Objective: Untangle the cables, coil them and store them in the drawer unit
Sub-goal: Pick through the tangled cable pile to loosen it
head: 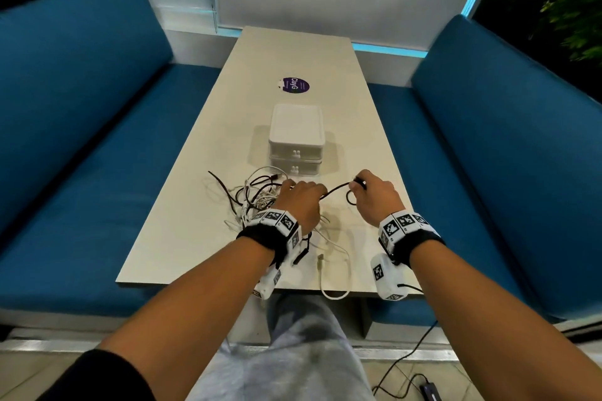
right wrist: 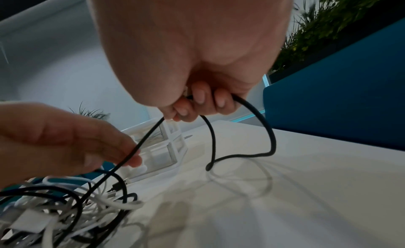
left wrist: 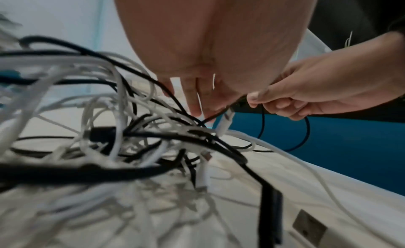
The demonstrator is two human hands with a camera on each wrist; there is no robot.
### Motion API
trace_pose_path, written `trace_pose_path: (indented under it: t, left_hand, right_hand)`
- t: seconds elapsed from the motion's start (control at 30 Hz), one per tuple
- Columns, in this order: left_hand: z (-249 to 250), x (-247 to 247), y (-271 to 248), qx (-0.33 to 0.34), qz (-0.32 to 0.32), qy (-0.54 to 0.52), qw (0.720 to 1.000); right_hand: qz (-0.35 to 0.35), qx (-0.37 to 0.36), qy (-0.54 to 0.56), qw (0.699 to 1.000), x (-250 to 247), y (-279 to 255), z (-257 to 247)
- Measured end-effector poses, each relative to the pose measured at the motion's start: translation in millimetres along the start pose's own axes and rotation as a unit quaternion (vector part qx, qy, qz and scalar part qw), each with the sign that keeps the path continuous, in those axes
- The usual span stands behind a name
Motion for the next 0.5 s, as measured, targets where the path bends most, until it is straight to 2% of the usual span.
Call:
trace_pose_path:
  t: [0.07, 0.2, 0.27, 0.33, 0.4, 0.5]
  left_hand:
    - [-3, 7, -3, -0.018, 0.007, -0.008, 1.0]
    - [-17, 15, -9, -0.008, 0.052, 0.091, 0.994]
    - [-23, 15, -8, -0.004, 0.059, 0.107, 0.993]
    - [-24, 16, -7, 0.0, 0.064, 0.112, 0.992]
    - [-23, 16, -7, 0.006, 0.072, 0.109, 0.991]
    - [-20, 17, -8, 0.01, 0.07, 0.114, 0.991]
  right_hand:
    - [0.001, -0.008, -0.001, 1.0, 0, -1, -2]
    - [-0.038, 0.014, -0.04, 0.998, 0, -6, 7]
    - [-0.059, 0.029, -0.048, 0.997, 4, -9, 14]
    - [-0.045, 0.04, -0.023, 0.998, 6, -11, 16]
    - [-0.025, 0.021, 0.019, 0.999, 8, -8, 8]
    - [-0.024, -0.049, 0.05, 0.997, 14, -3, -19]
Point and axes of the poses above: each hand's wrist, its own y-axis towards the middle knuckle, its own x-axis out of the palm, z = x × y, the point moved 7 cm from there along y, towards the middle knuckle, and after that the axes turned 12 degrees about -x, right-handed, at the moved point
